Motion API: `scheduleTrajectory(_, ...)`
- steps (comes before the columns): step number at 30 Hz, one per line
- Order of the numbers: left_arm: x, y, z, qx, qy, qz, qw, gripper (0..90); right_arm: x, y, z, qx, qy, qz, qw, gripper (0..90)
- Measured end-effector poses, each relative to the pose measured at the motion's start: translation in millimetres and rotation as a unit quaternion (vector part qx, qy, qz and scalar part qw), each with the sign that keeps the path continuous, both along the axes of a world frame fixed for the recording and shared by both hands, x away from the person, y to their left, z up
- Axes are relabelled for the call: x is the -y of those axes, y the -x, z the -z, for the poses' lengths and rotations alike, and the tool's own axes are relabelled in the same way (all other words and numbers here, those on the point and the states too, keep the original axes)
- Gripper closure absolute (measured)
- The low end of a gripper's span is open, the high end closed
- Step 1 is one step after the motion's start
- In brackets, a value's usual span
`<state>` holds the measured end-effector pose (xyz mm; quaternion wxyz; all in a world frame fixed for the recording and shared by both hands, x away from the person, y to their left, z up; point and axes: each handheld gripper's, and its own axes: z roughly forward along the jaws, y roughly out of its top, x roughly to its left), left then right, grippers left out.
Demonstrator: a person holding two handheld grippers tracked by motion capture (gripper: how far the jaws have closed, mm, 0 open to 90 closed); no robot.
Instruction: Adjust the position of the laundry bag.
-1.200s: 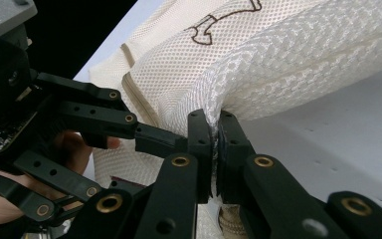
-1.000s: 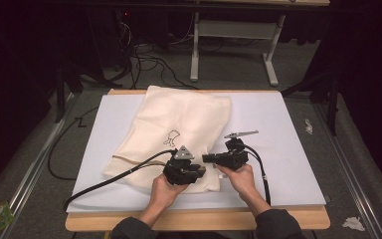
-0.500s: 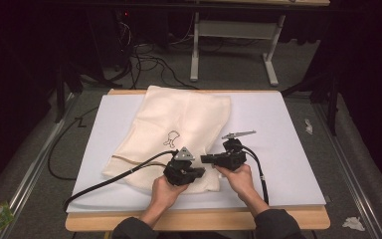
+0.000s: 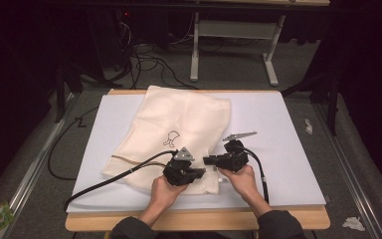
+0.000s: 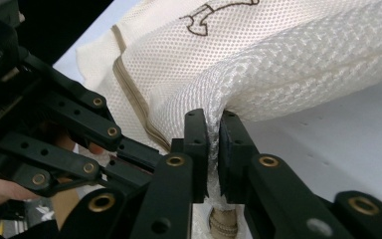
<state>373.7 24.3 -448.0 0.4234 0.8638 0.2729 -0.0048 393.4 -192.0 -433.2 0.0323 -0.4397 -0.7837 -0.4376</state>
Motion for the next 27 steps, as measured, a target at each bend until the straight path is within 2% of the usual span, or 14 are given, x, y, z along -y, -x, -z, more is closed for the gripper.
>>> scheduleTrajectory(5, 0.2, 0.3, 0.6, 0.000, -0.002, 0.000, 1.0000, 87.4, 1.9, 1.4, 0.6, 0.000, 0.008, -0.006, 0.9999, 76.7)
scheduleTrajectory(10, 0.0, -0.1, -0.1, -0.001, -0.001, -0.001, 1.0000, 87.4, 5.2, 3.3, 3.4, -0.008, 0.006, -0.014, 0.9999, 71.3)
scheduleTrajectory(12, 0.0, -0.2, 0.2, -0.001, -0.002, -0.001, 1.0000, 87.4, 6.9, 4.5, 5.4, -0.018, 0.003, -0.016, 0.9997, 67.7)
scheduleTrajectory(16, 0.5, 0.0, 0.8, -0.002, -0.001, 0.000, 1.0000, 87.4, 9.1, 6.9, 8.8, -0.022, 0.002, -0.018, 0.9996, 67.2)
scheduleTrajectory(18, 0.4, 0.0, 0.6, -0.001, -0.001, -0.001, 1.0000, 87.4, 10.3, 7.8, 10.4, -0.025, 0.004, -0.021, 0.9995, 71.4)
scheduleTrajectory(19, 0.1, -0.6, 0.1, -0.002, -0.001, -0.001, 1.0000, 87.5, 10.8, 8.8, 10.7, -0.026, 0.007, -0.024, 0.9993, 76.4)
scheduleTrajectory(21, 0.2, -0.8, -0.2, -0.002, 0.001, -0.002, 1.0000, 87.4, 11.8, 9.8, 11.6, -0.020, 0.009, -0.029, 0.9993, 82.5)
scheduleTrajectory(27, -0.9, -1.0, -1.9, -0.002, -0.006, -0.005, 1.0000, 87.4, 10.3, 10.3, 11.6, -0.018, 0.009, -0.033, 0.9992, 86.7)
